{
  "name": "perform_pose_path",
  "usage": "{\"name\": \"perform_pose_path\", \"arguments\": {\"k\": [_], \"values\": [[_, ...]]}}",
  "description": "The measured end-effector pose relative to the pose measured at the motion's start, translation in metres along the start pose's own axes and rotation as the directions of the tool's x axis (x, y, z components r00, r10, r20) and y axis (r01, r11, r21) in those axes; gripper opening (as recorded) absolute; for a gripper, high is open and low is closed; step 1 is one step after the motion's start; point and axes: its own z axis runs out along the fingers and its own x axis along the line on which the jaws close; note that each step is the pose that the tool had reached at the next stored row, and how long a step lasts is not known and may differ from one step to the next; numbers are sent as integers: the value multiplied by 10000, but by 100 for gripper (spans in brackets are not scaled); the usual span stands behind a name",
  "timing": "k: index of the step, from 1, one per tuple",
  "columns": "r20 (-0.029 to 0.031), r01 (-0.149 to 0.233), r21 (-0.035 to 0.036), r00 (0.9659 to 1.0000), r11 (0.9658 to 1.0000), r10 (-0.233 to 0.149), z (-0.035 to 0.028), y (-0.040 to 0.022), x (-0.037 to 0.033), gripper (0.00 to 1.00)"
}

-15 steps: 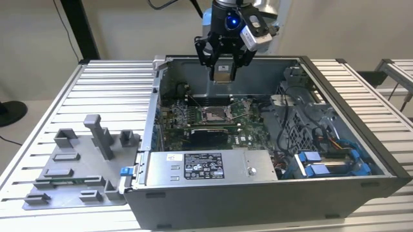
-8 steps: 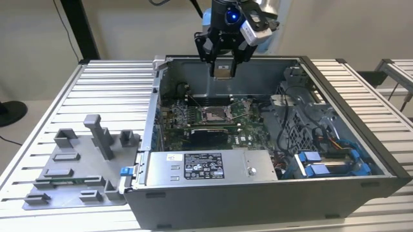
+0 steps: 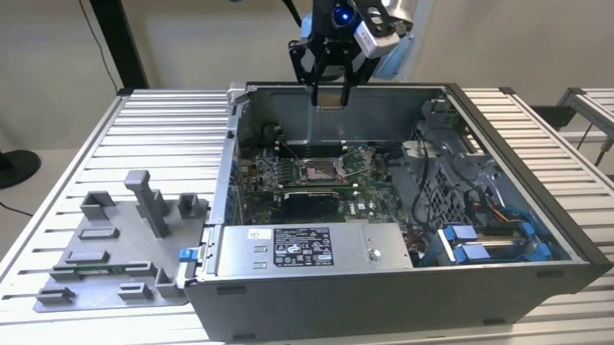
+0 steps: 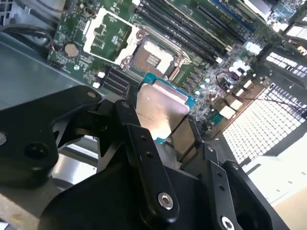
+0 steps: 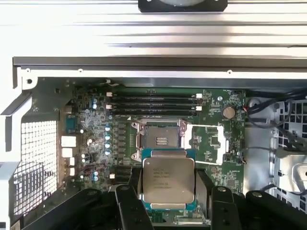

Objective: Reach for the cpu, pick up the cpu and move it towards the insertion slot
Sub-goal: 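Pick up the cpu and move it towards the insertion slot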

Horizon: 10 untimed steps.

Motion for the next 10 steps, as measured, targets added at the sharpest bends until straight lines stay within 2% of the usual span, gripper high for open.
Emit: {"name": "perform_pose_path", "arguments": {"k": [4,10], "values": [[12,1,-4,10000,10000,-1,-20,24,0,0],[8,0,-3,10000,10000,0,-21,24,0,0]]}}
